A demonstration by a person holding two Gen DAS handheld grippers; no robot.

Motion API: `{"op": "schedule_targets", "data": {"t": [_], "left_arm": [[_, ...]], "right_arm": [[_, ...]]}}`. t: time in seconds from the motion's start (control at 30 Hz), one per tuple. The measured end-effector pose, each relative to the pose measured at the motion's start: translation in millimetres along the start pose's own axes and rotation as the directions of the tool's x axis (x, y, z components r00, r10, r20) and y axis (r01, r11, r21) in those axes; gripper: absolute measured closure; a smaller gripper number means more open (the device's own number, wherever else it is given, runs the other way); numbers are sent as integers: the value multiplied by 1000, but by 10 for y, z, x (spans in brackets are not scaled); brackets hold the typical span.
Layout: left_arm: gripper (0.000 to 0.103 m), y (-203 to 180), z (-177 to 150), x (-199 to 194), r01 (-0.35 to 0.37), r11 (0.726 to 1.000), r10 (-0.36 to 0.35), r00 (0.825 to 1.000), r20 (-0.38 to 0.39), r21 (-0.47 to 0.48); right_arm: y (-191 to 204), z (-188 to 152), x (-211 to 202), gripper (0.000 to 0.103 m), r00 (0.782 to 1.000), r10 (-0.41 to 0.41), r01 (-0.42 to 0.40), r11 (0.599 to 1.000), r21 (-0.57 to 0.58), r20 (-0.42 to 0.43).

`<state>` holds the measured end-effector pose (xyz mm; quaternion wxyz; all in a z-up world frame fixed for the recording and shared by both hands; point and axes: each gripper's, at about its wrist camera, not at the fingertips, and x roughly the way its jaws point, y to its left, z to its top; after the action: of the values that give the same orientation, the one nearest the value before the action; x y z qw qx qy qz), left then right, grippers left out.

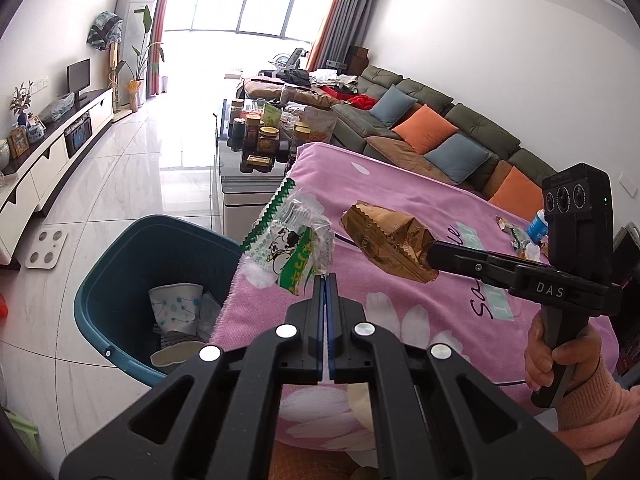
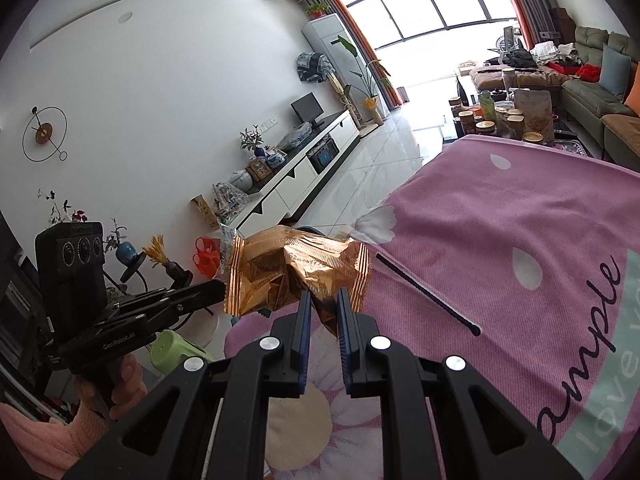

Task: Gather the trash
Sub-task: 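Carry the plastic bag and the gold foil bag over the teal bin, then lower the plastic bag and the gold foil bag into the teal bin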

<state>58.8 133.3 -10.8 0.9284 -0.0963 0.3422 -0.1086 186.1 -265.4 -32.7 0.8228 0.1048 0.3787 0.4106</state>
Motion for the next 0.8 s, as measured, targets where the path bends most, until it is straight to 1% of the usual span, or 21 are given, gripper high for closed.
{"op": "schedule_targets", "data": {"t": [0.8], "left_arm": [[102, 388, 87, -64, -101, 994, 101, 995, 14, -48]], "right_arm": [[273, 182, 383, 91, 999, 37, -39, 998, -58, -40]]}}
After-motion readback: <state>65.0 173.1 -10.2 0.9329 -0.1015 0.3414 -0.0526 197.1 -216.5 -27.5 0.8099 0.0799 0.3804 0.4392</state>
